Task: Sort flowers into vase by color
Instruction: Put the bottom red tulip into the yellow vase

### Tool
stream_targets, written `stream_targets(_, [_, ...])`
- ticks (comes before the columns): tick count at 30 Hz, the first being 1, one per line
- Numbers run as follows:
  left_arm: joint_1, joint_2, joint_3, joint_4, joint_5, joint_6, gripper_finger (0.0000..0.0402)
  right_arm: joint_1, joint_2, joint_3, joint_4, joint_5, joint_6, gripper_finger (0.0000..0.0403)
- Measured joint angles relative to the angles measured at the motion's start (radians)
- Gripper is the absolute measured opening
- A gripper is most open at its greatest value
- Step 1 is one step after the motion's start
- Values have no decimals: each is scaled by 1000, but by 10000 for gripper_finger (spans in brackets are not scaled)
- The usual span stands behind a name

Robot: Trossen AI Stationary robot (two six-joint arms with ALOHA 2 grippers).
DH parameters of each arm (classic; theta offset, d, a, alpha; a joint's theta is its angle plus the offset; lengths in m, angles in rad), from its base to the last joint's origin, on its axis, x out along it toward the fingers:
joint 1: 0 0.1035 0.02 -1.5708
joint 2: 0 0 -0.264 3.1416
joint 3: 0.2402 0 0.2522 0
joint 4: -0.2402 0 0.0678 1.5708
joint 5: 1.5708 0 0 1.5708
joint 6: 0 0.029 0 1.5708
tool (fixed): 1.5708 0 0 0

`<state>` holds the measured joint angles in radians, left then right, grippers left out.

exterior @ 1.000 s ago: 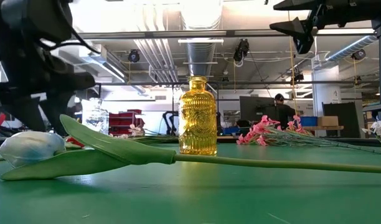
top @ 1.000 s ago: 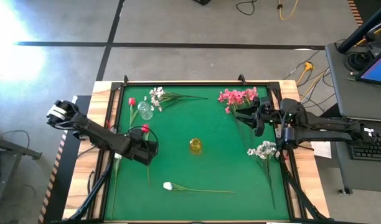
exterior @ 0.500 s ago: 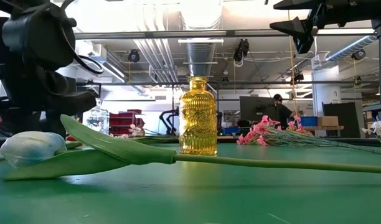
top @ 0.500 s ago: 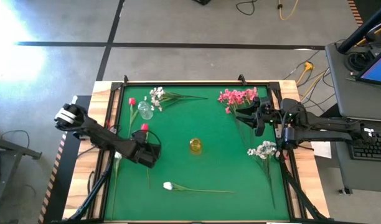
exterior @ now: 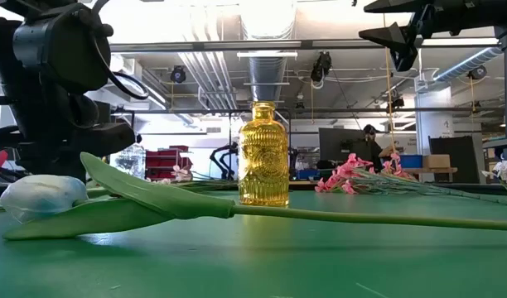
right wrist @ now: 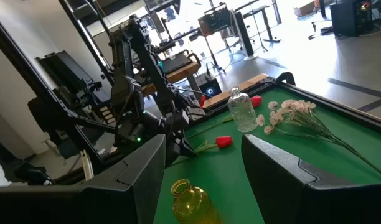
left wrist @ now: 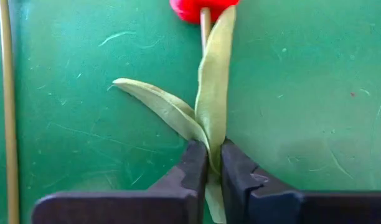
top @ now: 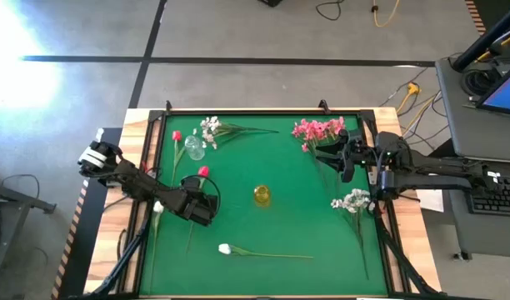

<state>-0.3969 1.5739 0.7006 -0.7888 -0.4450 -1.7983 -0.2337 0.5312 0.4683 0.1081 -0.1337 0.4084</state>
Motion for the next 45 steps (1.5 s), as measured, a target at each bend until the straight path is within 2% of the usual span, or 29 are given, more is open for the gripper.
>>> stream_targets(8, [-1,-60,9,-20,-5,12,1,0,1,0,-5,-1,0,203])
stream_targets(13, [-3,-140,14,-24,-47,56,0,0,1,0,-4,-1,0,203])
stream_targets(20, [-3,-288,79,1,-193,288,0,0,2,0,-8,0,0,203])
stream_targets(22, [-4,-328,103,41,-245,409,0,0,2,0,-10,0,-1,203])
stream_targets(25, [-5,-386,122,198,-279,668,0,0,2,0,-20,0,-6,203])
stream_targets(28, [-6,-439,119,451,-257,971,0,0,2,0,-24,0,-16,203])
stream_targets(30, [-5,-470,101,666,-166,1214,0,0,2,0,-26,0,-27,203])
stream_targets(32, [-6,-489,64,916,-28,1445,0,0,2,0,-33,-1,-48,203])
stream_targets(34, [-2,-498,22,1151,99,1613,0,3,2,-8,-29,-4,-71,203])
stream_targets(37, [13,-504,-40,1389,165,1759,0,12,2,-23,-21,-5,-77,203])
stream_targets(45, [69,-442,-147,1749,130,1868,0,110,2,-82,15,3,-36,203])
